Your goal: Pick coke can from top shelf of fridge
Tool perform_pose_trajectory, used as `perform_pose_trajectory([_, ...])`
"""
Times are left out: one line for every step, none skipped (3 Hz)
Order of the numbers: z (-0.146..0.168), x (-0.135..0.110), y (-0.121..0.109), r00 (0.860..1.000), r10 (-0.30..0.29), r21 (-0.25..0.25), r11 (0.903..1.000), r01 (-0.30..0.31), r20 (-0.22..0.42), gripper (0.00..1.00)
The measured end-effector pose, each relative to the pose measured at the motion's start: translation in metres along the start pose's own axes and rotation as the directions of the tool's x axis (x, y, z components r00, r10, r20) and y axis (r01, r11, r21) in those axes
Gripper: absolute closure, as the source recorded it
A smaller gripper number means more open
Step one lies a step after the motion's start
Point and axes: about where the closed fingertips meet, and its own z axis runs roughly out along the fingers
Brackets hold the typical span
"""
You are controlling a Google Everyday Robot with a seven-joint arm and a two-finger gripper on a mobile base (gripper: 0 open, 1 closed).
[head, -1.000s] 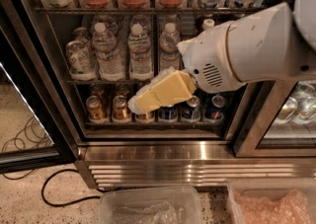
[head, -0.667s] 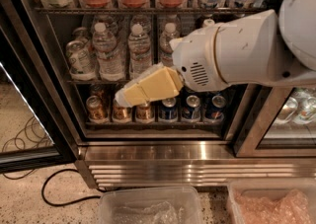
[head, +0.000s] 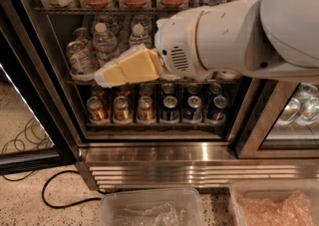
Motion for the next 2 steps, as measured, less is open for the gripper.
perform_pose_trajectory([0.002, -0.024, -0.001, 0.993, -0.115, -0.028, 0.9930, 0.114, -0.003, 0.00])
perform_pose_trajectory([0.000, -0.022, 0.011, 0.986, -0.161, -0.063, 0.9854, 0.158, -0.039, 0.00])
